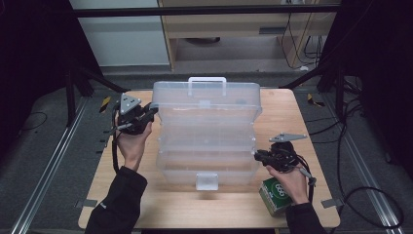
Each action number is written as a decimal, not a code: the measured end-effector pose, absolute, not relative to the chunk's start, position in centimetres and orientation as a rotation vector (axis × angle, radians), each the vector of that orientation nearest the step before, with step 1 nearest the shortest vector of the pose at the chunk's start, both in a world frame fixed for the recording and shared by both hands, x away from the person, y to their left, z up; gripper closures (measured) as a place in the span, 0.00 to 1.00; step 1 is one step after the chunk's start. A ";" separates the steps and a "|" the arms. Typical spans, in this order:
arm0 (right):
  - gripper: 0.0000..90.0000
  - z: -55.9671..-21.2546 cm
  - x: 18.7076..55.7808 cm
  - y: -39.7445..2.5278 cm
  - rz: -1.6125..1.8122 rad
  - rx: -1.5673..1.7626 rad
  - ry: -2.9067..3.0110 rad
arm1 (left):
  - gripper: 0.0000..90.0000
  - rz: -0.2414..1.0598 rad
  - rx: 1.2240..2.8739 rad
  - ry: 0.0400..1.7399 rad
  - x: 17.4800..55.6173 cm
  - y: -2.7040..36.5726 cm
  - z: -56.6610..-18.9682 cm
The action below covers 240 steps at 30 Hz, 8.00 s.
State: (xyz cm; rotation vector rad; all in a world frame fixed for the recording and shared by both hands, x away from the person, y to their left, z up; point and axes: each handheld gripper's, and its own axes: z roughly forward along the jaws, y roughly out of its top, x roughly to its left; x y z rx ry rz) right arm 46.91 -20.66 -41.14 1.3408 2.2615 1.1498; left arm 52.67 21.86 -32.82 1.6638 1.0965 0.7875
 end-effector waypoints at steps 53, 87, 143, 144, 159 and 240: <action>0.83 -41.3 47.2 -20.7 1.162 1.356 2.257 | 0.88 0.797 1.675 1.151 61.0 20.7 -31.8; 0.83 -41.3 47.3 -20.8 1.158 1.343 2.269 | 0.87 0.749 1.673 1.191 65.2 20.6 -33.2; 0.82 -41.1 47.6 -20.6 1.144 1.324 2.291 | 0.69 0.721 1.732 1.216 60.1 27.4 -33.9; 0.82 -41.1 47.7 -20.6 1.137 1.318 2.293 | 0.68 0.719 1.735 1.207 59.5 27.5 -34.0; 0.82 -41.1 47.6 -20.3 1.114 1.340 2.283 | 0.60 0.561 1.876 1.155 49.4 26.5 -37.9; 0.17 -37.8 42.6 -21.4 0.610 1.406 2.490 | 0.45 0.657 1.910 1.404 48.7 31.4 -44.0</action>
